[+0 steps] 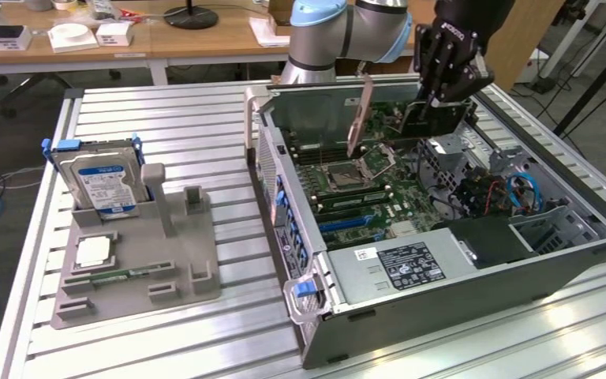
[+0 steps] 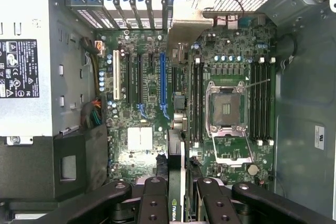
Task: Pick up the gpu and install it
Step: 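Insert the gpu into the slot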
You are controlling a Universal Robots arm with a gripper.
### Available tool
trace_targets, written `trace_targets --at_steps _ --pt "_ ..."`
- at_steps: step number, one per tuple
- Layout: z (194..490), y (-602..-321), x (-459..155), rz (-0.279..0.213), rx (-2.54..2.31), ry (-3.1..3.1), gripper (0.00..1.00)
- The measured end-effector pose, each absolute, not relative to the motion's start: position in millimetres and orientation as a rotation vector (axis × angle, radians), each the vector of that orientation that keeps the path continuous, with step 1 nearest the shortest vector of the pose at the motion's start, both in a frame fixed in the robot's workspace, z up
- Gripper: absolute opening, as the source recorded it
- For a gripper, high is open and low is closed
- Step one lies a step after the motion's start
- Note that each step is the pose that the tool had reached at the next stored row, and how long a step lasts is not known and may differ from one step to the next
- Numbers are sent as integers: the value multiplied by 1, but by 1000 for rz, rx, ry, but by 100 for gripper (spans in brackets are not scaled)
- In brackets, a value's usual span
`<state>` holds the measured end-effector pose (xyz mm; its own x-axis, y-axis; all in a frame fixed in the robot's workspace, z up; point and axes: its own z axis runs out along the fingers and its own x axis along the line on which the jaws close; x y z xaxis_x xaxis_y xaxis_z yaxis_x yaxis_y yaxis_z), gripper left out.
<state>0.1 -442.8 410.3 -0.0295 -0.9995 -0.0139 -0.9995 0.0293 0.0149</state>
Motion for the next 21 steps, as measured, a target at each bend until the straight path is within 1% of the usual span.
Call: trace_targets --at_steps 21 --pt "401 -443 -1 -26 2160 -2286 26"
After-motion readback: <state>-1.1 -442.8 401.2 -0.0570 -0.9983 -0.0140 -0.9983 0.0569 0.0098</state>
